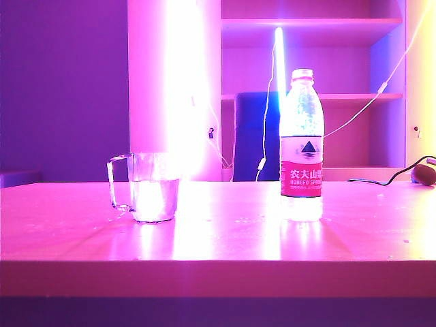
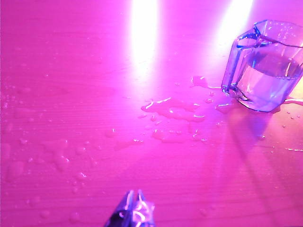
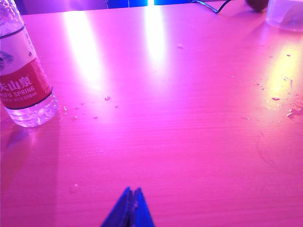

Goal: Pick up the mineral water bottle on the table and pour water into the mug until it's half full.

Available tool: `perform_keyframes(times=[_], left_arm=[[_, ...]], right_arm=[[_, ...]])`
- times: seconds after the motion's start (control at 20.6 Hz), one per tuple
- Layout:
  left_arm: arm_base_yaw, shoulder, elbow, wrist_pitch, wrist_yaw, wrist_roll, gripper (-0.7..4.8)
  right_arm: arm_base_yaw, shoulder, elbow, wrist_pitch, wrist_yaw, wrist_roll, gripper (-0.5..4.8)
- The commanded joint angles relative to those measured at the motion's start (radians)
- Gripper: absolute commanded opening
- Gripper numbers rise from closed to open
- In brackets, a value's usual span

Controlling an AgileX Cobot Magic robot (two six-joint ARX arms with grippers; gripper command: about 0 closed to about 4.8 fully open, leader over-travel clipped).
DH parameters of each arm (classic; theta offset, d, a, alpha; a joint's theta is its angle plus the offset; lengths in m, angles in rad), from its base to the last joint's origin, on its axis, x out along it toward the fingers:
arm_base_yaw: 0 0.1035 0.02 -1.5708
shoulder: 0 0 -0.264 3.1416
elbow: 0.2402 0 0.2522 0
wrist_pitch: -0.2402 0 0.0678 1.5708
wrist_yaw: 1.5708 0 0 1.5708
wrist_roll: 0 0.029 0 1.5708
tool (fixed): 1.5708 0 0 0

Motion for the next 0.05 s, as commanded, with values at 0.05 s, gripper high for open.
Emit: perform_keyframes(times=[0.05], left_arm=[[0.000, 0.001, 0.001, 0.000, 0.003, -0.002, -0.06]], right_arm=[[0.001, -0.001, -0.004, 0.010, 0.005, -0.004, 0.04]])
